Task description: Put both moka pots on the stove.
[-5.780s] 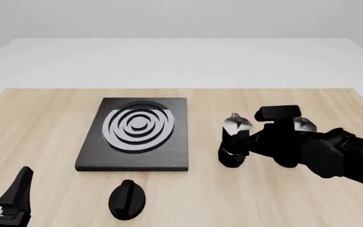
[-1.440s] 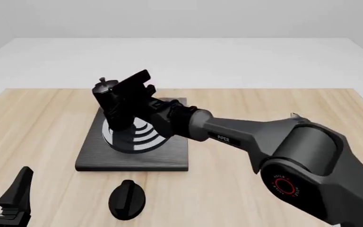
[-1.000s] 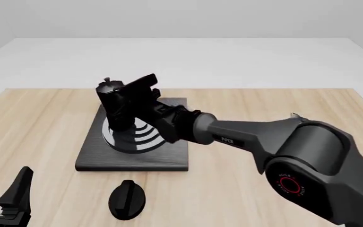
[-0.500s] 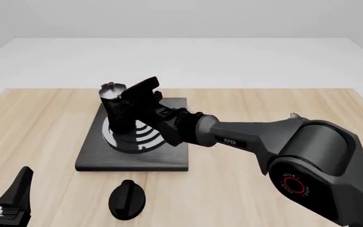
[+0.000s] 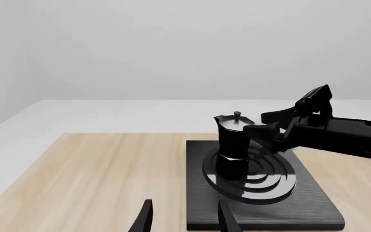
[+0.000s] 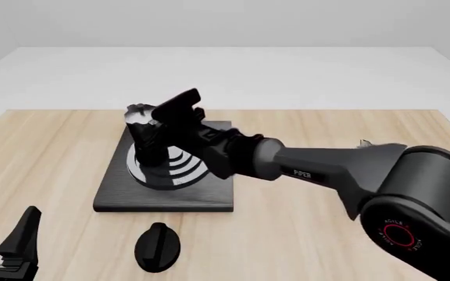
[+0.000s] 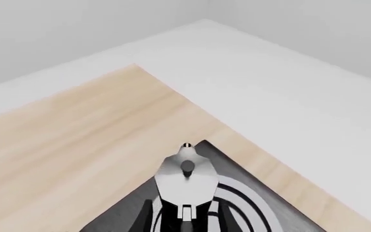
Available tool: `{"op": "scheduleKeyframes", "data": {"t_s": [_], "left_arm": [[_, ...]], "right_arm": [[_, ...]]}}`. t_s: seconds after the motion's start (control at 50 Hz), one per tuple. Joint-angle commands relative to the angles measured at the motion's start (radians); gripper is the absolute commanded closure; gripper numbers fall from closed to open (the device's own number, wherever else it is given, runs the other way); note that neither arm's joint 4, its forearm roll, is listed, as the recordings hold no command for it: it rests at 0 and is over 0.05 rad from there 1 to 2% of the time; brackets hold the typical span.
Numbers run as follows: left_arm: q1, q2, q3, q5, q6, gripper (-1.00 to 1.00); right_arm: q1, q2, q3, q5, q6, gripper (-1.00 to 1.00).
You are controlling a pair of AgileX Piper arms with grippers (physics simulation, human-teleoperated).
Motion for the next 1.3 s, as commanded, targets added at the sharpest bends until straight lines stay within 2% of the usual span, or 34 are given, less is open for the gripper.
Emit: {"op": "scheduleKeyframes", "data": {"t_s": [0.02,0.32,0.6,0.96,1.3], "left_arm": [[0.0,0.0,0.0,0.0,0.0,-1.0],[0.0,0.0,0.0,0.0,0.0,-1.0],[0.0,0.0,0.0,0.0,0.0,-1.0],[0.0,0.0,0.0,0.0,0.0,-1.0],[0.0,0.0,0.0,0.0,0.0,-1.0]], "right_arm": [[0.028,-0.108,0.093,-0.002,-0.01,-1.0],[0.056,-0.236,0.188,0.024,-0.027,-1.0],[0.048,-0.445,0.338,0.062,-0.027,-1.0],[-0.028,-0.698,0.509,0.14,-0.017,-1.0],[-0.168,-0.929,0.627,0.266,0.013,-1.0]]}}
